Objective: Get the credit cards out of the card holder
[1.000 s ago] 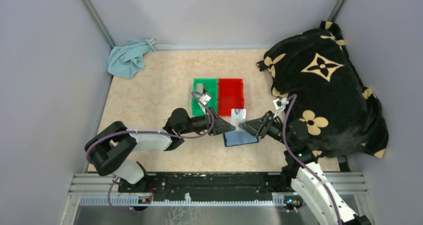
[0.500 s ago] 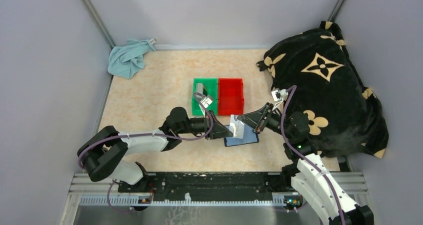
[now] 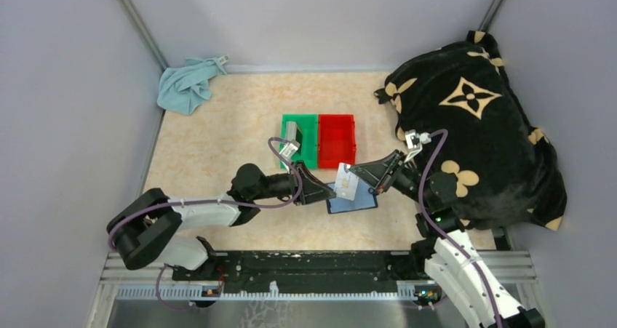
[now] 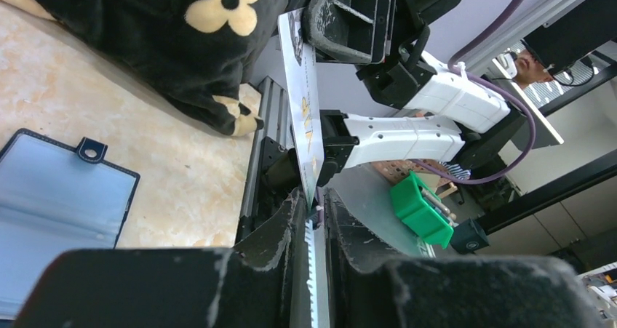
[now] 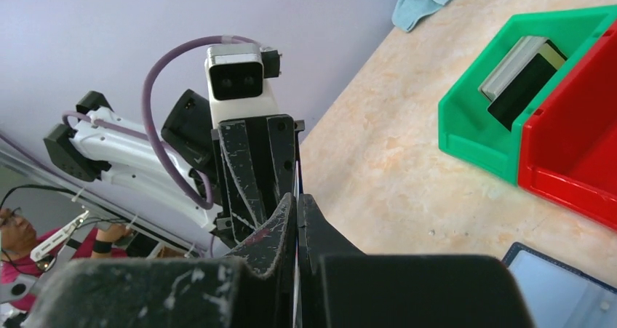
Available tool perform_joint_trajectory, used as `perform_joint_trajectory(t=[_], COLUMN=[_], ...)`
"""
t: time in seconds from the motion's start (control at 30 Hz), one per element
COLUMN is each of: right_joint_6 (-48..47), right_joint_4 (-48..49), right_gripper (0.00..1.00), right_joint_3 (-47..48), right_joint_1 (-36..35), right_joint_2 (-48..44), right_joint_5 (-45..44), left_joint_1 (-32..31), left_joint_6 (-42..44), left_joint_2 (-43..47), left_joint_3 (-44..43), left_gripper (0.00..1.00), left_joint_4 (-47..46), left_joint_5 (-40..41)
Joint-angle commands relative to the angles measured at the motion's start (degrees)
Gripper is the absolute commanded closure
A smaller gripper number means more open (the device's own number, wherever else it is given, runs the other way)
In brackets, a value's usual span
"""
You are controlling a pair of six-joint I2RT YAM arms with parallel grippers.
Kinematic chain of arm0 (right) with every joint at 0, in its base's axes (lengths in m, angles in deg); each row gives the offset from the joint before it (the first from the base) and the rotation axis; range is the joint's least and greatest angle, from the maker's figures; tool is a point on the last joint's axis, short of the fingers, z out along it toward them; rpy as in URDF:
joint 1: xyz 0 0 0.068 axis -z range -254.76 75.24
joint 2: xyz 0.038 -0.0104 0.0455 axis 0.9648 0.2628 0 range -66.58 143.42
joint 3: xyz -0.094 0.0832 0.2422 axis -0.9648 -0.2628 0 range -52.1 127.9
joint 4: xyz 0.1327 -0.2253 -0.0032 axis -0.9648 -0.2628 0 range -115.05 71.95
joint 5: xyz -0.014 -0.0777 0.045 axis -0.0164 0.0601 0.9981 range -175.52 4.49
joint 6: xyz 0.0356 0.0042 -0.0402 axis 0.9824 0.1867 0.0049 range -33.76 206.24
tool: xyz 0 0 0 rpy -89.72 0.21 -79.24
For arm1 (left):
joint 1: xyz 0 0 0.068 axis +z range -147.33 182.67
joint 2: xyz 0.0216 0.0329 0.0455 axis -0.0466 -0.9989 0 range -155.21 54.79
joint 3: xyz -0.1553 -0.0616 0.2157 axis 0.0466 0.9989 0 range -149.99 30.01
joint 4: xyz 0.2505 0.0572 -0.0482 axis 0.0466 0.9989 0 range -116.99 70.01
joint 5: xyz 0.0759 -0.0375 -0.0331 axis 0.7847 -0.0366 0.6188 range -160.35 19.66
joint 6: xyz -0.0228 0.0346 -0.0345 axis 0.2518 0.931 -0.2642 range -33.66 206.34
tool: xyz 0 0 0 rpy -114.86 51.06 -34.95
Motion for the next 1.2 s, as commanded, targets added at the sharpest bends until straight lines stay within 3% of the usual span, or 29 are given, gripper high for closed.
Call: perform_joint_trajectory(t=[0.0,0.3,0.43,0.6,0.63,0.77,0.83,1.0,1.17], right_joint_6=[1.9,2.1,1.9,1.5,1.2,-3.6,-6.6,-9.2,-9.6], right_joint_4=[6.3,5.8,5.7,5.2,4.0,-4.2,-9.4,-15.5,-16.6], right_gripper=[1.00,1.00,1.00,1.00,0.98,0.61,0.52,0.51,0.54], right_joint_3=[-0.2,0.1,-0.1,-0.1,0.3,2.6,4.3,5.2,4.2], right_joint_1=[0.2,0.3,0.3,0.2,0.3,0.2,0.3,0.3,0.3], right_joint_2=[0.2,-0.4,-0.4,-0.4,-0.4,-2.4,-3.4,-3.8,-2.8], right_joint_5=[-0.4,-0.4,-0.4,-0.2,-0.5,-4.8,-7.3,-12.2,-12.4], left_joint_1=[-0.3,-0.3,-0.2,-0.1,0.2,2.9,5.2,12.2,14.0], left_joint_6=[-4.1,-6.3,-6.7,-6.9,-6.5,-3.1,-1.1,5.8,13.5], left_joint_2=[-1.2,-5.0,-5.7,-5.9,-5.4,-1.1,2.0,9.2,10.8], left_joint_3=[1.4,1.1,1.1,0.0,-0.5,-2.5,-3.6,-7.8,-18.0], left_gripper=[0.79,0.80,1.00,1.00,1.00,1.00,1.00,1.00,1.00], left_joint_4=[-11.4,-15.9,-16.2,-12.6,-9.5,6.4,15.9,38.4,63.2], left_joint_5=[1.4,1.1,1.3,1.6,2.1,4.3,5.5,9.5,22.5])
